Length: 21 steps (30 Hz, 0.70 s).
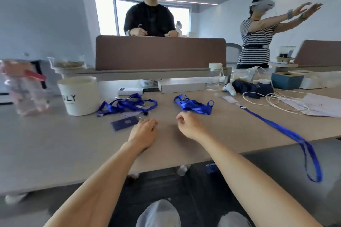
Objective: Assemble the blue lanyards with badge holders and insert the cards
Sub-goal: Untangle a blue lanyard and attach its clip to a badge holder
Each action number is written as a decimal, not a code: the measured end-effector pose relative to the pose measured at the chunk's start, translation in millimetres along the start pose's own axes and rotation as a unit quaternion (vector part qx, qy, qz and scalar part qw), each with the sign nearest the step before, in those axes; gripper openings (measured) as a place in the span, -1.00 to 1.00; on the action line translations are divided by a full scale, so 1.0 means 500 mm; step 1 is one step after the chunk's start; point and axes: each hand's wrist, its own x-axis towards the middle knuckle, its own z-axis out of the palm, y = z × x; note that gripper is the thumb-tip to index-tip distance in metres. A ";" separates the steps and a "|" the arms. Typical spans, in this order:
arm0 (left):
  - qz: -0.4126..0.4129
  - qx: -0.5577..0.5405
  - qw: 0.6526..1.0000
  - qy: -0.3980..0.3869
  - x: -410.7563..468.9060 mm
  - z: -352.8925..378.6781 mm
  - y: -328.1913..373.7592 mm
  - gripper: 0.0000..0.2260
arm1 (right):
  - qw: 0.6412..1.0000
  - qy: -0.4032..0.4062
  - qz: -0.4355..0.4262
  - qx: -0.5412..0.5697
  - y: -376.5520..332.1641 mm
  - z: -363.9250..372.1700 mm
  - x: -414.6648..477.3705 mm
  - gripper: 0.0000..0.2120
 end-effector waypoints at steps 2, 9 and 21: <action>-0.048 0.049 0.998 0.018 -0.013 -0.041 -0.086 -0.63 | 0.999 -0.025 -0.027 -0.008 -0.049 0.064 0.028 -0.75; -0.046 0.070 0.996 -0.045 0.023 -0.090 -0.222 -0.62 | 0.988 -0.056 -0.129 -0.063 -0.114 0.159 0.158 -0.53; -0.049 0.095 0.994 0.000 0.131 -0.079 -0.301 -0.63 | 0.993 -0.036 -0.109 -0.039 -0.110 0.181 0.226 -0.79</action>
